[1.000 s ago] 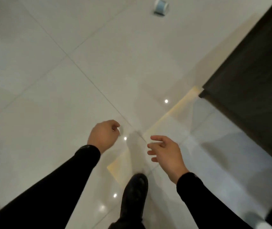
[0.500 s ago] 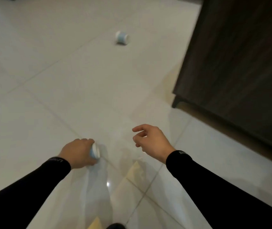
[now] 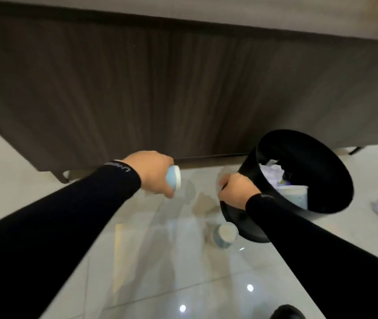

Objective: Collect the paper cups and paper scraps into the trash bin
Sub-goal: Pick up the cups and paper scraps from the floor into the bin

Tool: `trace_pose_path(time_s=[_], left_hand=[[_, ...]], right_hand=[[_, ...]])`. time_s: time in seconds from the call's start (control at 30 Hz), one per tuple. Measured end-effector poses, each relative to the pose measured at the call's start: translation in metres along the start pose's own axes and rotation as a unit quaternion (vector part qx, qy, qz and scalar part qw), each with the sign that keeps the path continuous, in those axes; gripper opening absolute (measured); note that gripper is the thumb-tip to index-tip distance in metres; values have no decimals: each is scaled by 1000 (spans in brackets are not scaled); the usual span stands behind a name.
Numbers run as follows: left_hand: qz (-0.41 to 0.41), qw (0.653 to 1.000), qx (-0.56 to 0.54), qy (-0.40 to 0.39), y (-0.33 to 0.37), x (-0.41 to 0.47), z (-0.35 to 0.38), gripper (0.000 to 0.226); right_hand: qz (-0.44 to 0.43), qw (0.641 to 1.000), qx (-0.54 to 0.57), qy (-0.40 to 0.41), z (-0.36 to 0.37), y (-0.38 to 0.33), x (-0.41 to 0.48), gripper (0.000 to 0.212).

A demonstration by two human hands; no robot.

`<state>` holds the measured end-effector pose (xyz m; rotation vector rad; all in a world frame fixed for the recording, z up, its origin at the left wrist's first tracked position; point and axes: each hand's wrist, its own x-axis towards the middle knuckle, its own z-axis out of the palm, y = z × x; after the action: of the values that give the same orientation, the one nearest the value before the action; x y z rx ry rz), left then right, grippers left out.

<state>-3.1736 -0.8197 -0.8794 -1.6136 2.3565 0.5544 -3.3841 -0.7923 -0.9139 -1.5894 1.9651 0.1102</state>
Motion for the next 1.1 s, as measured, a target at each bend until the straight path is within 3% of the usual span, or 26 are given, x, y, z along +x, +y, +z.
trace_pose_path(time_s=[0.17, 0.4, 0.53, 0.67, 0.73, 0.8, 0.93, 1.03, 1.1], left_hand=[[41, 997, -21, -69, 30, 22, 39, 47], [23, 997, -55, -43, 3, 25, 51, 41], [28, 998, -41, -32, 2, 29, 50, 50], [0, 997, -76, -11, -1, 43, 24, 47], [-7, 997, -81, 14, 1, 50, 16, 44], [-3, 995, -90, 52, 9, 55, 10, 49], [-4, 964, -167, 205, 42, 57, -17, 66], [52, 907, -277, 313, 77, 51, -50, 67], [102, 899, -290, 312, 107, 47, -65, 66]], right_hand=[[7, 994, -87, -72, 59, 33, -9, 57], [17, 967, -244, -76, 111, 53, -9, 57], [14, 978, -186, -98, 86, 27, -8, 53], [-37, 990, -113, -80, 0, -16, -18, 45], [-57, 995, -74, -41, -57, -24, -32, 22], [-55, 998, 21, 12, -110, -15, -48, 17], [-3, 988, 83, 127, -177, 37, -67, 35], [53, 992, 20, 114, -173, 73, -70, 42], [68, 993, -32, 88, -158, 89, -68, 52]])
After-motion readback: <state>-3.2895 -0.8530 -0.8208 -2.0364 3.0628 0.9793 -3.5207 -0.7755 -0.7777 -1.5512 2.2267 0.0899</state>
